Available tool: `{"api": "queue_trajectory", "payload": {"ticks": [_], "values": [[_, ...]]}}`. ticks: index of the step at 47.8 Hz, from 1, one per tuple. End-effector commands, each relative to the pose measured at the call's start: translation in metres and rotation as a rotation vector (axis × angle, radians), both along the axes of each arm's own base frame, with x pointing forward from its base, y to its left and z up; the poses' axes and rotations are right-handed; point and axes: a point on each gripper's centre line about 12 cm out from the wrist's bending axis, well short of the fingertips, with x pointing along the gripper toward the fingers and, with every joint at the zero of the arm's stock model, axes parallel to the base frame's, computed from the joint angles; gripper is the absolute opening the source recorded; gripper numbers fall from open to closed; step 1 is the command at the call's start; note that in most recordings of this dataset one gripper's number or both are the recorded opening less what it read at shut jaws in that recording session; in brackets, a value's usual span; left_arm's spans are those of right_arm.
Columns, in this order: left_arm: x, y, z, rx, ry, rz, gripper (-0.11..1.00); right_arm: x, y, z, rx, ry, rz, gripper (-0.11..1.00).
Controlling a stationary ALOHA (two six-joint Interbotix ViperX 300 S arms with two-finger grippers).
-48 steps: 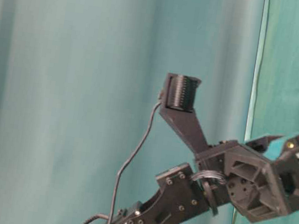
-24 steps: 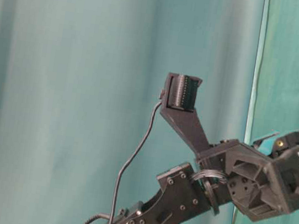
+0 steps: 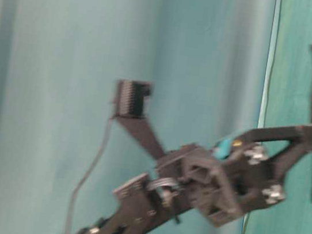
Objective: Peel off the Velcro with your right arm.
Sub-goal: 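Lift the strap with the left gripper and raise it upright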
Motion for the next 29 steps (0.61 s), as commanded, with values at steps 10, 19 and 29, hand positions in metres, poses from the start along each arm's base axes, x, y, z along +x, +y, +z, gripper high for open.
{"api": "queue_trajectory", "payload": {"ticks": [10,19,29], "values": [[-0.019,-0.006,0.061,0.000,-0.138,-0.006,0.10,0.008,0.001,0.027,-0.036,-0.029,0.006,0.62],[-0.035,-0.010,0.086,0.003,-0.196,-0.015,0.10,0.014,0.001,0.042,-0.048,-0.037,0.007,0.62],[-0.054,-0.012,0.108,0.005,-0.253,-0.018,0.10,0.023,0.001,0.052,-0.060,-0.027,0.008,0.62]]}}
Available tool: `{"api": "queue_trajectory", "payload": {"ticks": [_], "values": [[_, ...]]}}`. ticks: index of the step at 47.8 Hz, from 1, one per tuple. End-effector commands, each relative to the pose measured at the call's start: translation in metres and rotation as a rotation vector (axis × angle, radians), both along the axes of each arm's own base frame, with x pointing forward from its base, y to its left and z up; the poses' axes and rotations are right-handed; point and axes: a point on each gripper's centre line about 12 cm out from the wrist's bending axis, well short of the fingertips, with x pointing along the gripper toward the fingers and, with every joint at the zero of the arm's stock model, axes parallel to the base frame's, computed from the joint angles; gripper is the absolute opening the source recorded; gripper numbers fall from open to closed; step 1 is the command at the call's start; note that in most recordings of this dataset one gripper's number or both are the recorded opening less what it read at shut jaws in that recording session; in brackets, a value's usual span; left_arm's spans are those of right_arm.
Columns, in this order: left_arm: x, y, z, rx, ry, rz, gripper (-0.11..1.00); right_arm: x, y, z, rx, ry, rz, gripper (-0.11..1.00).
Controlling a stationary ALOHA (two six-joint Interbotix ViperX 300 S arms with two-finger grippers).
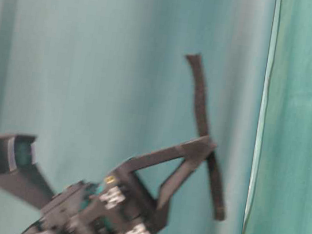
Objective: Peel off the Velcro with your right arm.
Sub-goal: 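Lift the strap with the left gripper and raise it upright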
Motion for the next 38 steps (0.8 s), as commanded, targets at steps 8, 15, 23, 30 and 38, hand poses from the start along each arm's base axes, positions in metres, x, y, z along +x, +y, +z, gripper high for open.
{"api": "queue_trajectory", "payload": {"ticks": [8,15,23,30,38], "values": [[-0.020,-0.007,0.034,-0.005,-0.098,-0.012,0.10,0.013,0.000,0.013,-0.014,-0.009,-0.001,0.62],[-0.028,-0.010,0.041,-0.035,-0.120,-0.002,0.10,0.023,0.001,0.013,-0.074,0.009,0.005,0.62],[-0.034,-0.011,0.049,-0.096,-0.163,0.031,0.10,0.037,0.001,0.013,-0.174,0.035,0.008,0.62],[-0.039,-0.011,0.055,-0.175,-0.222,0.073,0.10,0.049,-0.002,0.014,-0.238,0.049,-0.005,0.62],[-0.044,-0.011,0.057,-0.288,-0.275,0.128,0.10,0.062,-0.010,0.010,-0.289,0.057,-0.033,0.62]]}}
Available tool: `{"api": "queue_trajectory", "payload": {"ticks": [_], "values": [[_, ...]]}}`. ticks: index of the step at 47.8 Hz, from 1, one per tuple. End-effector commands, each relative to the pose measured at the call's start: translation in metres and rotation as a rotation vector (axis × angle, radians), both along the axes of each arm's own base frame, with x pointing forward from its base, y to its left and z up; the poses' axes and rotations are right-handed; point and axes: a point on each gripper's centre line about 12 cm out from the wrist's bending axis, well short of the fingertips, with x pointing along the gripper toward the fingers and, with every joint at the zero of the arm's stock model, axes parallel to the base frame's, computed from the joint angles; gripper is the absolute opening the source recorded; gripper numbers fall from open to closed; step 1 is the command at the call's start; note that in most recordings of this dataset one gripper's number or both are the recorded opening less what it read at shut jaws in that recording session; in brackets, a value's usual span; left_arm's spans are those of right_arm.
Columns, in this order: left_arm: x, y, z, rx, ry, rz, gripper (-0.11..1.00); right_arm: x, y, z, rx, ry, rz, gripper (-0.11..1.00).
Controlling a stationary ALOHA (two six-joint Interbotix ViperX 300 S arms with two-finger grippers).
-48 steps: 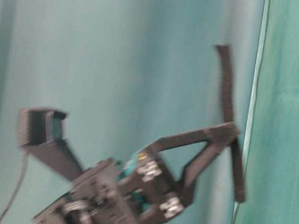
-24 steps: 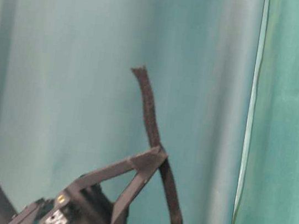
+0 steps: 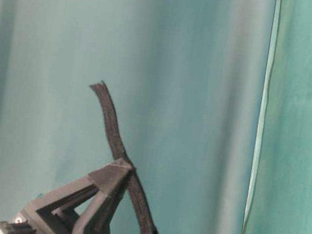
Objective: Peel off the Velcro with your right arm.
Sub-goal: 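Lift the strap with the left gripper and raise it upright, then move the open right gripper toward the strap's free upper end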
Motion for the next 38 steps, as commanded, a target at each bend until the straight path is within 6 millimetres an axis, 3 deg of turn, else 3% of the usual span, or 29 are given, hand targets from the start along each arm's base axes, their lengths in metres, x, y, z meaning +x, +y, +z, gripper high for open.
{"api": "queue_trajectory", "payload": {"ticks": [1,15,38], "values": [[-0.003,0.000,0.012,-0.049,-0.059,0.019,0.10,0.008,-0.004,0.010,-0.019,-0.039,-0.013,0.62],[-0.010,0.000,0.011,-0.202,-0.144,0.073,0.10,0.030,-0.012,0.003,-0.122,-0.064,-0.026,0.62],[-0.019,0.000,0.004,-0.296,-0.180,0.101,0.10,0.065,-0.022,-0.006,-0.227,-0.104,-0.044,0.62]]}}
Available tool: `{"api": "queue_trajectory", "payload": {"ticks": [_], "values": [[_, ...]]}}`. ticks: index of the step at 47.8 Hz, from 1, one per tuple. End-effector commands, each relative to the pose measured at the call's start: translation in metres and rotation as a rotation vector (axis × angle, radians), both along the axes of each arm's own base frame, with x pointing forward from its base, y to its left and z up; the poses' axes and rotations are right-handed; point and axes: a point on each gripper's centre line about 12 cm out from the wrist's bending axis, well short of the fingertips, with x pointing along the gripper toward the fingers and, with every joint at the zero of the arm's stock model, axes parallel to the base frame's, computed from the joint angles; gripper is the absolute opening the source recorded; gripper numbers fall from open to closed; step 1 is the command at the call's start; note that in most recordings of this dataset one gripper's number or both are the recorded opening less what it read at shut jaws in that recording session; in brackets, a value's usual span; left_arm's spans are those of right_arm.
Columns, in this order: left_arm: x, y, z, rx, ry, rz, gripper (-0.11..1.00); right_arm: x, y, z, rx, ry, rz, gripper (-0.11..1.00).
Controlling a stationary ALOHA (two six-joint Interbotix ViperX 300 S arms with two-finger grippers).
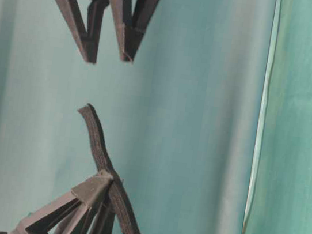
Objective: Peel off the Velcro with your right arm.
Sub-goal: 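Move the open right gripper toward the strap's free upper end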
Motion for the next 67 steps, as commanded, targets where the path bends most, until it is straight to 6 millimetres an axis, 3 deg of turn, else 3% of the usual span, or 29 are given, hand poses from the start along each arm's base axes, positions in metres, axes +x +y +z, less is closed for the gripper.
{"api": "queue_trajectory", "payload": {"ticks": [1,43,67], "values": [[0.000,0.000,0.010,-0.002,-0.035,0.001,0.10,0.009,-0.002,0.013,-0.012,-0.056,-0.003,0.62],[-0.002,0.003,0.007,-0.002,-0.031,0.009,0.10,0.040,-0.002,0.004,-0.026,-0.055,0.016,0.62],[-0.002,0.006,0.007,-0.004,-0.031,0.018,0.10,0.044,0.005,0.002,-0.031,-0.047,0.039,0.62]]}}
